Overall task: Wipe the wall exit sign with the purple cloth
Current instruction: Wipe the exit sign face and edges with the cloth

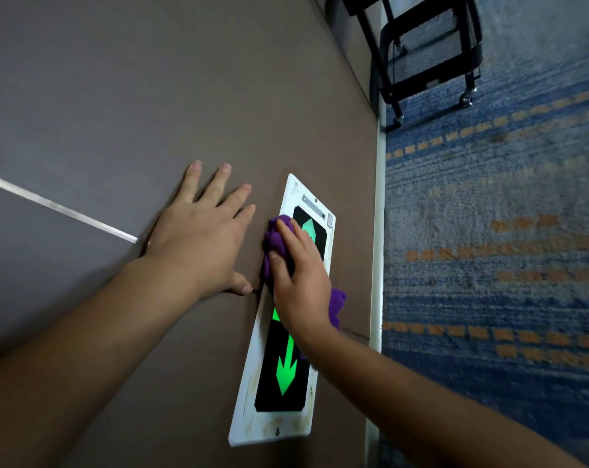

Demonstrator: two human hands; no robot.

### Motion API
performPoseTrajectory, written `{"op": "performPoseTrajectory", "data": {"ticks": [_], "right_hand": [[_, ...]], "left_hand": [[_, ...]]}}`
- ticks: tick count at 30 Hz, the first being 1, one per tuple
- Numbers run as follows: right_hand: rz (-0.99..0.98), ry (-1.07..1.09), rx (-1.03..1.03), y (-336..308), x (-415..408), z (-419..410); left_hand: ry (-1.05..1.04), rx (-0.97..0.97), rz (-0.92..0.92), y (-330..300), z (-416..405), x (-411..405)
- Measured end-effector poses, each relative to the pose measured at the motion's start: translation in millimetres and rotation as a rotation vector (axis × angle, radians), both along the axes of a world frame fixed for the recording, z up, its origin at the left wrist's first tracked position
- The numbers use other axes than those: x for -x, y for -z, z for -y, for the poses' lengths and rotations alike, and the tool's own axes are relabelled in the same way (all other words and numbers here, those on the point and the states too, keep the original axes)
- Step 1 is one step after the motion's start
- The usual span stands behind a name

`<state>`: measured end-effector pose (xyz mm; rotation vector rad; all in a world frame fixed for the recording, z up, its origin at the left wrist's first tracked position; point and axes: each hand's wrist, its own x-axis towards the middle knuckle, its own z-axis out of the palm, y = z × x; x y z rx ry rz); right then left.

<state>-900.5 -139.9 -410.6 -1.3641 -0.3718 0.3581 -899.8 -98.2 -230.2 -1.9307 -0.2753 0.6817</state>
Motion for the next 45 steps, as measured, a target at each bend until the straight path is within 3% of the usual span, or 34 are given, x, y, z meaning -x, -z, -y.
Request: {"op": "performPoseTrajectory", "data": {"ticks": [12,16,21,29,40,45], "right_hand": [[0.046,0.015,0.127,-10,-112,-48],[0.124,-0.009,0.208,-7,-99,-43],[0.301,-0.015,0.153,-6,-69,-28],[0.097,-0.036,0.184,-12,-99,-41],[0.192,-0.126,0.160,8,9,10],[0.244,-0.138,0.126,8,47,29]], "left_hand": [[-0.038,0.010,-0.025,0,3,-4],[-0.047,-0.012,-0.056,1,4,-5],[-0.073,-0.043,-0.084,6,7,-8],[-0.065,-0.020,-0.094,0,8,-6],[-0.063,-0.025,-0.088,0,12,-6],[-0.029,-0.010,0.002,1,16,7]]}}
